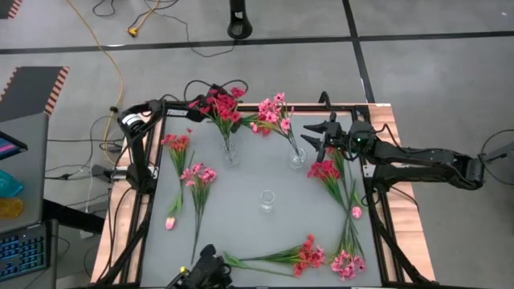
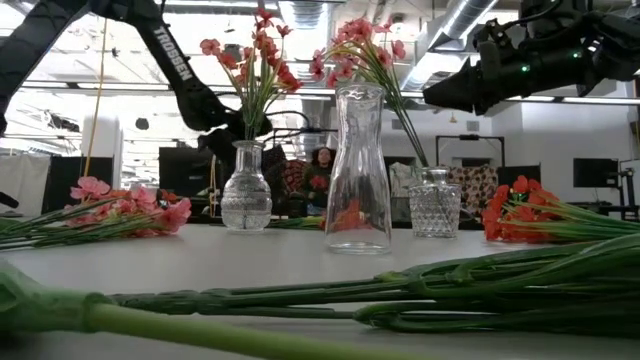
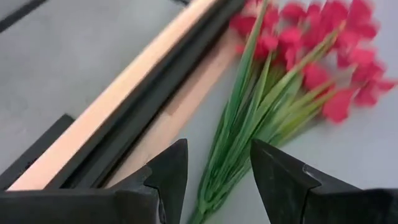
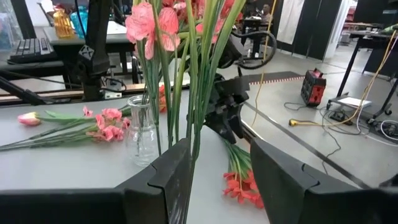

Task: Sort flowers into vase by color
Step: Put the top left red flowers into the top left transparent vase

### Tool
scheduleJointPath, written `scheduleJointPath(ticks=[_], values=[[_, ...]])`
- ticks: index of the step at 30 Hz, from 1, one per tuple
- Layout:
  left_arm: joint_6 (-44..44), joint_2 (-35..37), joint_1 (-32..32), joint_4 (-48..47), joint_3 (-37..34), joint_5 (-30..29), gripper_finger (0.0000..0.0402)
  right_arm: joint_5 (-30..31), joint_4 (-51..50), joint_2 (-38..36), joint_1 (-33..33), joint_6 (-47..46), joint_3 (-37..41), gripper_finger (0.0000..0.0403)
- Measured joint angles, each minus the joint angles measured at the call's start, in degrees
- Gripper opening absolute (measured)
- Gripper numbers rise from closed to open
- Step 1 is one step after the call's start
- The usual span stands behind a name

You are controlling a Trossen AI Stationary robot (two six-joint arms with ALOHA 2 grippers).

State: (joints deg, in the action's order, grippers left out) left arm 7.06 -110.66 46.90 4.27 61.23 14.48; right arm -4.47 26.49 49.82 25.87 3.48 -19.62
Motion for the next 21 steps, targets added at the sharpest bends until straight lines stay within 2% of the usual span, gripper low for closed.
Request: scheduleJointPath(ticks=[6, 21], values=[[5.26, -0.10, -1.00, -6.82, 1.27, -5.37, 0.0162, 0.00, -0.61, 0.00, 0.00, -0.05, 0.00, 0.0193], [11.15, -0.10, -0.99, -11.83, 1.33, -7.87, 0.0162, 0.01, -0.59, 0.00, 0.02, -0.06, 0.00, 0.0193]])
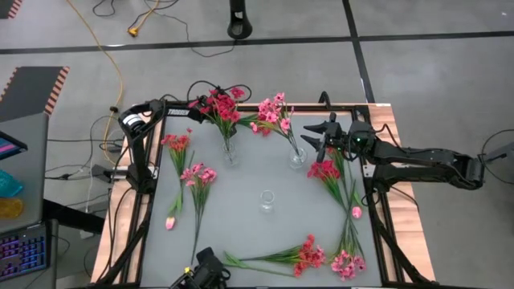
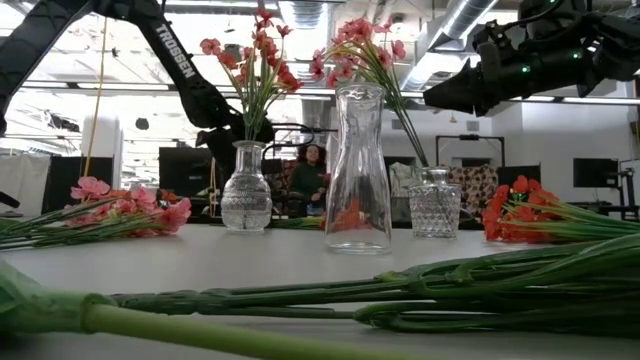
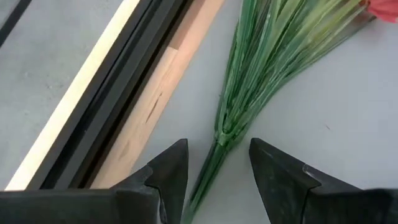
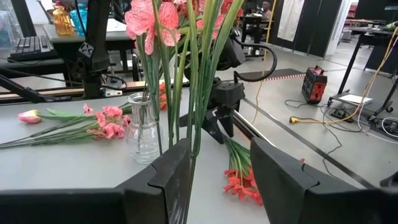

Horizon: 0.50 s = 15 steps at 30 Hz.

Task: Sort flowers into vase by color
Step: Put the top left red flowers into the top left transparent vase

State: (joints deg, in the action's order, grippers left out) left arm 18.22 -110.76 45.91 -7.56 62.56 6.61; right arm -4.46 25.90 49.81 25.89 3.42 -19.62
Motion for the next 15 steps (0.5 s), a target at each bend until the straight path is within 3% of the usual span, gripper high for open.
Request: scheduleJointPath(ticks=[5, 15], values=[[0.18, 0.11, 0.00, -1.99, 0.10, 0.00, 0.0149, 0.00, 0.01, 0.00, 0.00, -0.01, 0.00, 0.0193], [-0.41, 0.15, 0.00, -2.86, 0.09, 0.41, 0.0047, -0.01, 0.02, 0.00, 0.02, -1.04, 0.00, 0.0193]])
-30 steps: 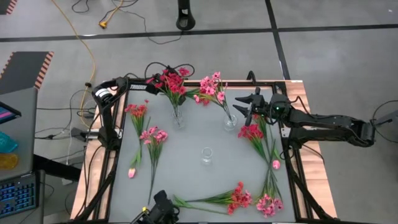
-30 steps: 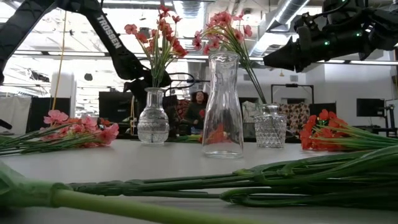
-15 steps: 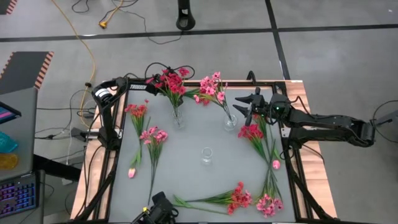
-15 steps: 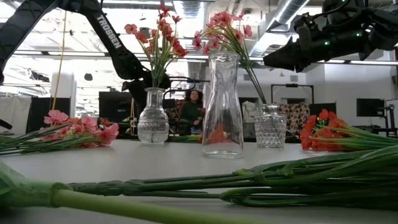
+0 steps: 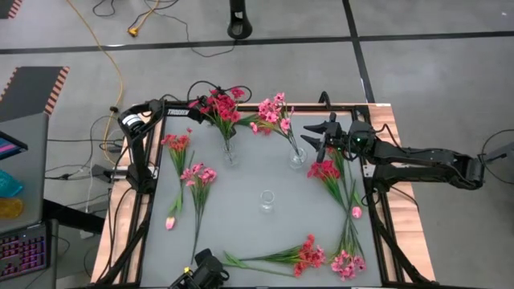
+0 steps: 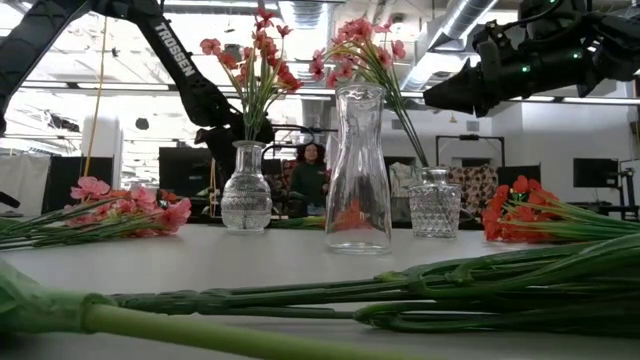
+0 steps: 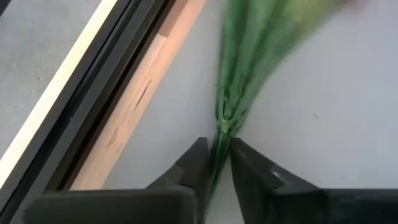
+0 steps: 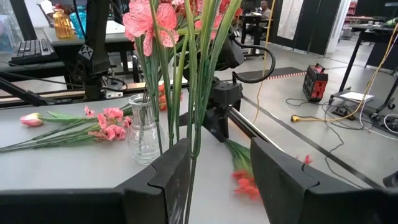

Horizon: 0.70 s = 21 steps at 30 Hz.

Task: Sort flowers into vase by color
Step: Put the top left red flowers into the top left transparent vase

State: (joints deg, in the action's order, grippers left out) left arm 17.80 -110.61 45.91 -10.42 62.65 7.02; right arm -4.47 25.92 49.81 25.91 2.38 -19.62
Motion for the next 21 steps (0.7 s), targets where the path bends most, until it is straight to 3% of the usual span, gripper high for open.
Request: scheduleJointPath(ticks=[5, 21], values=[[-0.27, 0.00, 0.04, -0.02, -0.02, -0.05, 0.0007, 0.01, 0.01, 0.01, 0.00, 0.37, 0.00, 0.0193], [-4.66, 1.80, 0.04, -2.82, -0.30, -1.06, 0.0000, 0.00, 0.03, 0.01, 0.00, 0.63, 0.00, 0.0193]])
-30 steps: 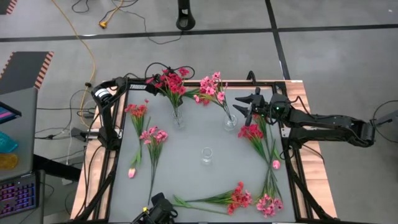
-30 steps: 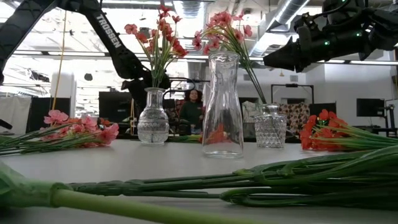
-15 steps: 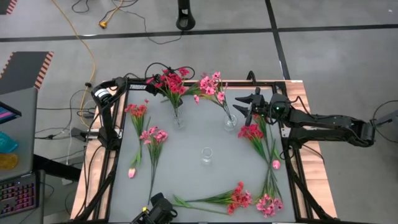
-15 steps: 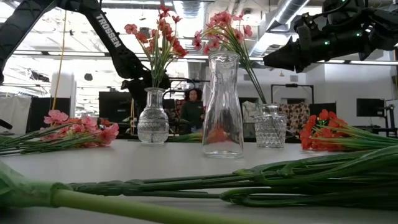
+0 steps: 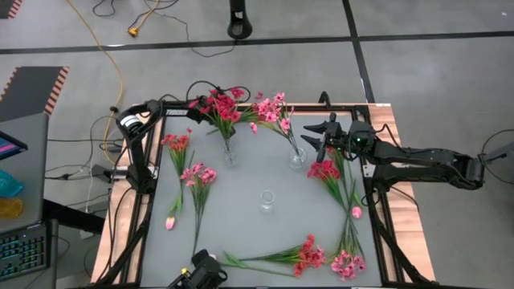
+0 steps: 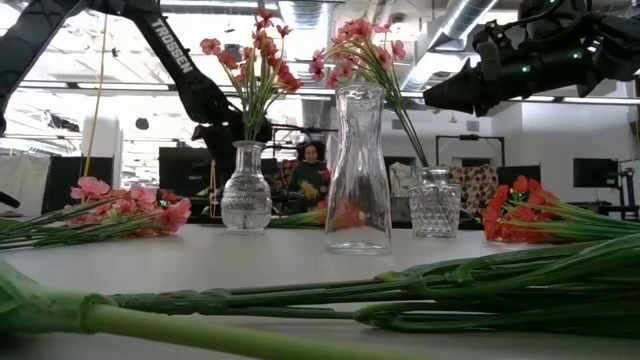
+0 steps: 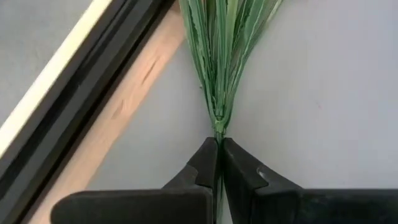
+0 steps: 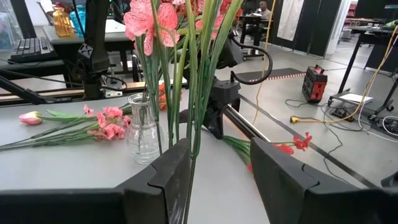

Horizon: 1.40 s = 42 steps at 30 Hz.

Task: Sort flowers into vase by color
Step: Put the top left red flowers into the top left transparent vase

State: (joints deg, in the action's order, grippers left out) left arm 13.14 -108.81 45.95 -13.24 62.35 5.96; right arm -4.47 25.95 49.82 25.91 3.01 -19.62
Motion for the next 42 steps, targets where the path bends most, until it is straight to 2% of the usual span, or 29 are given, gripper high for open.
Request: scheduleJointPath(ticks=[16, 27, 36, 42], values=[[-0.30, 9.77, 0.35, -7.62, 0.00, 0.42, 0.0000, 0.01, 0.06, -0.01, 0.00, -0.03, 0.00, 0.0193], [-2.37, 20.17, 5.27, -11.89, 0.06, -1.31, 0.0000, 0.02, 0.07, 0.00, 0.00, -0.04, 0.00, 0.0193], [-8.36, 28.81, 11.74, -11.84, 0.11, -8.77, 0.0000, 0.00, 0.09, 0.00, 0.00, -0.04, 0.00, 0.0193], [-11.46, 36.18, 14.26, -11.55, 0.11, -11.58, 0.0000, 0.00, 0.09, -0.01, 0.00, -0.04, 0.00, 0.0193]])
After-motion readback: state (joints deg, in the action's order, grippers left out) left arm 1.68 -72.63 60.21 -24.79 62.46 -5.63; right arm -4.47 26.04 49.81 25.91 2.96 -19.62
